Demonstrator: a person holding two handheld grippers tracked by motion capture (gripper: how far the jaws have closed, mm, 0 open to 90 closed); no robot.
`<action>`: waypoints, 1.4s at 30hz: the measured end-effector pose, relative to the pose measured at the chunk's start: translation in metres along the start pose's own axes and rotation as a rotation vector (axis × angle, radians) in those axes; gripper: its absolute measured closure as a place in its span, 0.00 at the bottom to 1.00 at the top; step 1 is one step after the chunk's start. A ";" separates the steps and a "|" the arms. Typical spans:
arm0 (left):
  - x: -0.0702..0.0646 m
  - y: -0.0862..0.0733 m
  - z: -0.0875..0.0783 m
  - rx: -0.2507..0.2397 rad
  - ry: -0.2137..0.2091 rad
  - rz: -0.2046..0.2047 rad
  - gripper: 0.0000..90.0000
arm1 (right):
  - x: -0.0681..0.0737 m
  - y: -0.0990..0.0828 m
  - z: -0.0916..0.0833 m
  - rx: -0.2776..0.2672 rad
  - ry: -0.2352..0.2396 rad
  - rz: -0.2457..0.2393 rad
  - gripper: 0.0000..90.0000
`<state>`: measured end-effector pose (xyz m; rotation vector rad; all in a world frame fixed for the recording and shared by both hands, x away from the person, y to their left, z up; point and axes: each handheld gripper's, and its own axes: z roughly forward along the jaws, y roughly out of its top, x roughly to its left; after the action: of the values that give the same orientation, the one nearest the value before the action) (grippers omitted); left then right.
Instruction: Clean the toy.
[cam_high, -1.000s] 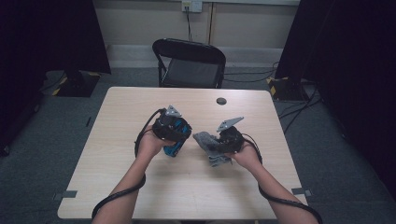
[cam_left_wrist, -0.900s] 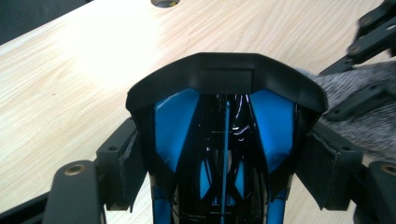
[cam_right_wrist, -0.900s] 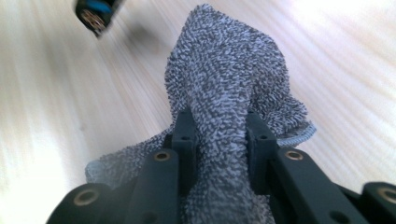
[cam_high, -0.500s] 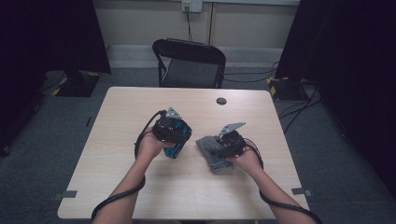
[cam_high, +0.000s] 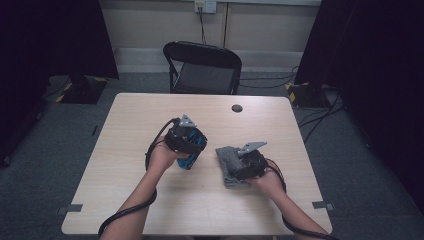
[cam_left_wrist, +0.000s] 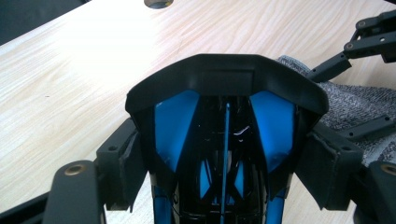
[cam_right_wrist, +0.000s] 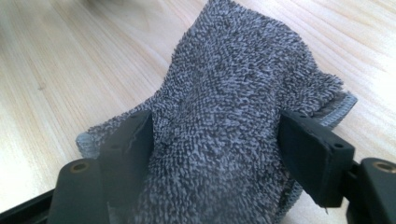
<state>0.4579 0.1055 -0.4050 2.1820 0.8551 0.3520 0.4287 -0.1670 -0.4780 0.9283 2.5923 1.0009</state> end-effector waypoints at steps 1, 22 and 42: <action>0.000 0.000 0.000 0.000 0.001 0.002 0.28 | -0.001 0.001 0.000 0.006 0.002 -0.003 0.33; -0.003 0.005 0.003 -0.003 -0.010 0.008 0.28 | -0.015 0.024 -0.009 -0.013 -0.059 0.052 0.28; -0.001 0.004 0.003 0.007 -0.015 0.005 0.28 | -0.006 0.016 0.009 0.062 0.023 0.051 0.81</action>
<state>0.4604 0.1005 -0.4041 2.1908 0.8439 0.3356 0.4446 -0.1573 -0.4744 1.0086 2.6450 0.9552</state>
